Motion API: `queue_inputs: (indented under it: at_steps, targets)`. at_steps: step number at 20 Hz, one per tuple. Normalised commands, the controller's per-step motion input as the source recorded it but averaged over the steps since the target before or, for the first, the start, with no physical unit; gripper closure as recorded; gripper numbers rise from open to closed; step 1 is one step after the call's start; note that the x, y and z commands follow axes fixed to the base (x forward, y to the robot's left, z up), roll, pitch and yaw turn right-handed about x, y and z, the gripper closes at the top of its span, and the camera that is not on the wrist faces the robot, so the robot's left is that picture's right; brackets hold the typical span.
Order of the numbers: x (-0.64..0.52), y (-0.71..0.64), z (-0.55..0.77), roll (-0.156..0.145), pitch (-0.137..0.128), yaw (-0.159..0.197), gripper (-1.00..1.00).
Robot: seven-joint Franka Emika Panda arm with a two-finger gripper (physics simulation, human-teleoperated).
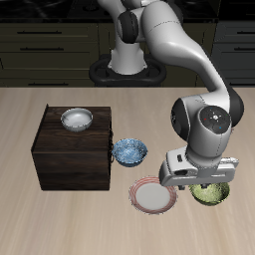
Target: Place the green bowl on the plate next to the green bowl
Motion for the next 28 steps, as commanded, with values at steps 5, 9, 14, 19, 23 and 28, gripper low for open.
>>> queue_inputs:
  at_steps: [5,9,14,19,23,28]
  targets:
    - [-0.01,-0.03,0.06,0.012,-0.010,-0.008,1.00]
    - [-0.02,-0.08,0.12,0.002,-0.018,-0.008,1.00]
    - [-0.10,-0.05,0.34,0.007,-0.046,-0.009,1.00]
    - [-0.16,-0.05,0.47,0.031,-0.071,-0.001,1.00]
    - [-0.19,0.01,0.33,0.035,-0.048,-0.020,1.00]
    - [-0.04,-0.05,0.24,-0.004,-0.053,0.019,1.00]
